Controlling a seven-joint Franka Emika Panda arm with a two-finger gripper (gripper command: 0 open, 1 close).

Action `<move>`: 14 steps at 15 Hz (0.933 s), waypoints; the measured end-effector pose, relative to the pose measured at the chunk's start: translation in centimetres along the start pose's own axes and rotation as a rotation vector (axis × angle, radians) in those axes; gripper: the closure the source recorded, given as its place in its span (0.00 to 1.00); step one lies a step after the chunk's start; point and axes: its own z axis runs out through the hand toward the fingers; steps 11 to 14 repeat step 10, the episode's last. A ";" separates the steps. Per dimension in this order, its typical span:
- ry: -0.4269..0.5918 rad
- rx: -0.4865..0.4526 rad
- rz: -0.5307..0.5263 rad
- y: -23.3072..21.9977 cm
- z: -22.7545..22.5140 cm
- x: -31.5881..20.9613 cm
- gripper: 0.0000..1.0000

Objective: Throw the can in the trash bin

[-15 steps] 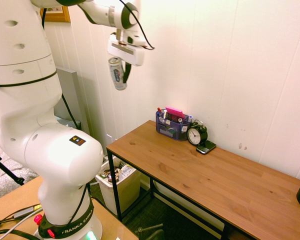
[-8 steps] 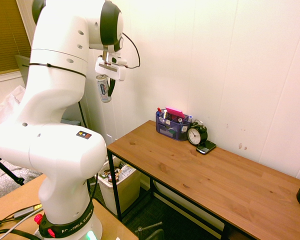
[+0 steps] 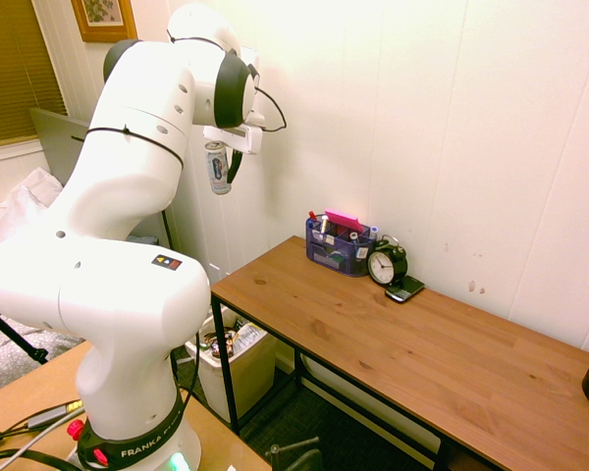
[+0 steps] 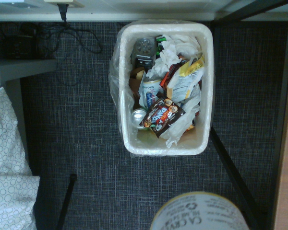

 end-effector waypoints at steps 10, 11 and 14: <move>-0.031 0.102 0.082 4.6 -3.9 12.6 0.00; -0.031 0.102 0.082 4.6 -3.9 12.6 0.00; -0.031 0.102 0.082 4.6 -3.9 12.6 0.00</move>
